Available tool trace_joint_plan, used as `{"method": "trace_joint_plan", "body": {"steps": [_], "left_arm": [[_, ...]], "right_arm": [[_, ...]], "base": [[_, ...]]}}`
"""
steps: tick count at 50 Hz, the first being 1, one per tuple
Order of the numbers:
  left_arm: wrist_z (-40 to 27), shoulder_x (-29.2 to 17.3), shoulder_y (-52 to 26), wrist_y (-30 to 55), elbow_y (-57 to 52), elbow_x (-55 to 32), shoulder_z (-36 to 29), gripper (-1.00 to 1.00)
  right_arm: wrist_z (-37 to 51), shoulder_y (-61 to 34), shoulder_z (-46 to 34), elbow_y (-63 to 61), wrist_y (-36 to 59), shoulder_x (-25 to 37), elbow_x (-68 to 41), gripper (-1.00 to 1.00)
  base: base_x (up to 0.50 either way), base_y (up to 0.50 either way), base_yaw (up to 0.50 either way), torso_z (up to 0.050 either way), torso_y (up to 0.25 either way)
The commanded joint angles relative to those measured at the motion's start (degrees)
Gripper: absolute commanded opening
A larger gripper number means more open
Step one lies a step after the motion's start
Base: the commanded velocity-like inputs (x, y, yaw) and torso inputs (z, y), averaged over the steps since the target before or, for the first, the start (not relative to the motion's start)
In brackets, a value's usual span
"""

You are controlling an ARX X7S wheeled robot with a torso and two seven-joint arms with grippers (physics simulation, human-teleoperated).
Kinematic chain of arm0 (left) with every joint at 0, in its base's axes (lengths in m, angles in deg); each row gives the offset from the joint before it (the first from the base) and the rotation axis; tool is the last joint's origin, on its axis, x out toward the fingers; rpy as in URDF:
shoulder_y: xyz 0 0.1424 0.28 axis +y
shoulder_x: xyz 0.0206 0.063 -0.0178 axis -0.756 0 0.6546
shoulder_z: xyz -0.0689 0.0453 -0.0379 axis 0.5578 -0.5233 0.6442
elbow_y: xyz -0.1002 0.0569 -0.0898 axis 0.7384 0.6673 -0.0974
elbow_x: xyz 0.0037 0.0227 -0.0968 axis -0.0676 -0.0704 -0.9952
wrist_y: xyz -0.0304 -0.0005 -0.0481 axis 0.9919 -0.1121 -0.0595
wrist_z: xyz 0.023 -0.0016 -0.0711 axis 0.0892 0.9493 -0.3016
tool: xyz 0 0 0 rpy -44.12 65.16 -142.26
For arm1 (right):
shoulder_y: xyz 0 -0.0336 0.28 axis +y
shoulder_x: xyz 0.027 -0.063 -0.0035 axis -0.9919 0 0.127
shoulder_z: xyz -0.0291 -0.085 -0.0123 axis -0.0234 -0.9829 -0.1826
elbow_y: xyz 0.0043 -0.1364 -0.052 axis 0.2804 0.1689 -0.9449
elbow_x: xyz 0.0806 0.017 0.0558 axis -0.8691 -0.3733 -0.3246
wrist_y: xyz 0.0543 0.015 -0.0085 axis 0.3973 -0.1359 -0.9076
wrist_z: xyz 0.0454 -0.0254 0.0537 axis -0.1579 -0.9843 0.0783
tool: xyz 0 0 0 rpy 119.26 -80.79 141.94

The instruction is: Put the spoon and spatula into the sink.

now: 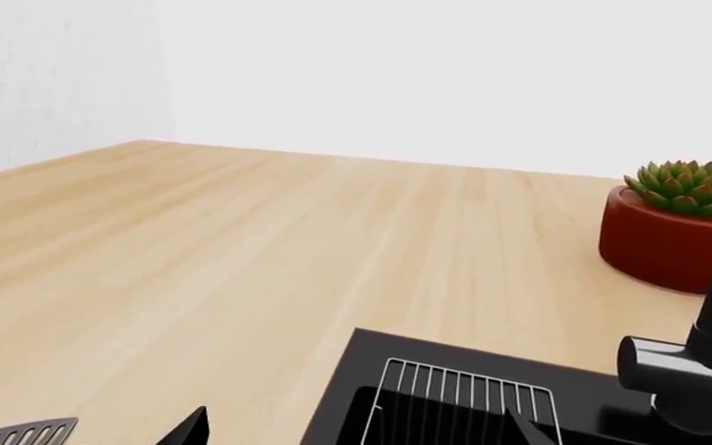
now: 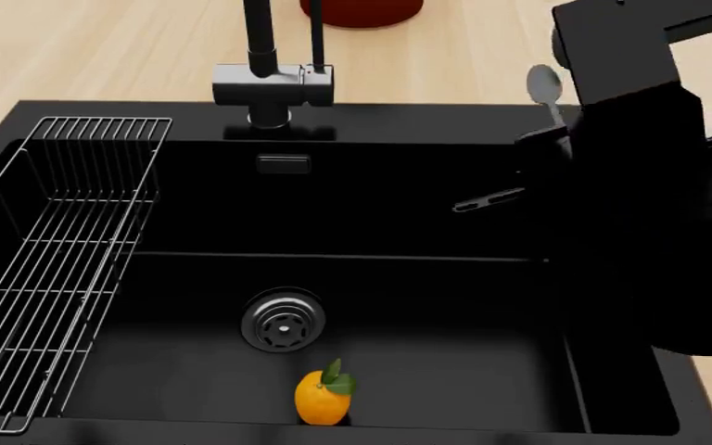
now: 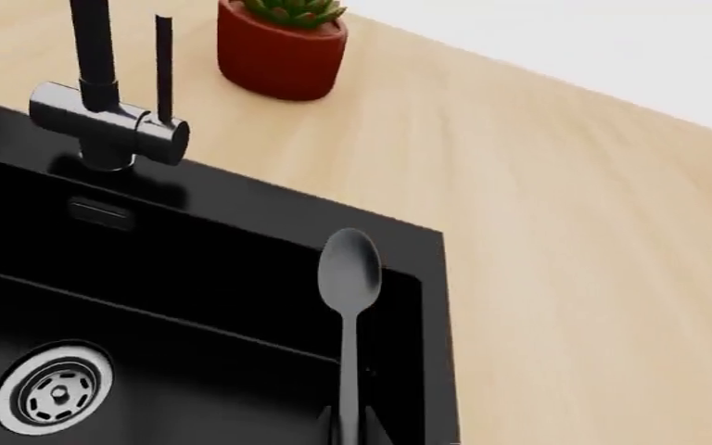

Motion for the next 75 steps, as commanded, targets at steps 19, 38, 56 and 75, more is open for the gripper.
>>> {"method": "trace_joint_plan", "body": {"steps": [19,38,56,75], "left_arm": [[-0.35,-0.04,-0.54,-0.79,0.87,-0.41,-0.13,1.00],[-0.53,-0.41,0.49,-0.54,-0.17,-0.87,0.18,1.00],[-0.71,-0.40,0.82,-0.90,-0.03,-1.19,0.16,1.00],[-0.84,-0.34,0.66,-1.53,1.11,-1.32,-0.37,1.00]], "right_arm": [[-59.40,-24.15,-33.44,62.39,-6.57,-32.89,30.13,-1.00],[-77.24,-19.84,-45.09,72.99,-4.16,-39.62,37.01,-1.00],[-76.29,-14.73,-46.29,65.65,0.06,-36.67,36.85,-1.00],[-77.65,-12.00,-48.20,64.69,0.58,-36.45,37.52,-1.00]], "base": [[0.00,0.00,0.00,0.000,0.000],[0.00,0.00,0.00,0.000,0.000],[0.00,0.00,0.00,0.000,0.000],[0.00,0.00,0.00,0.000,0.000]]}}
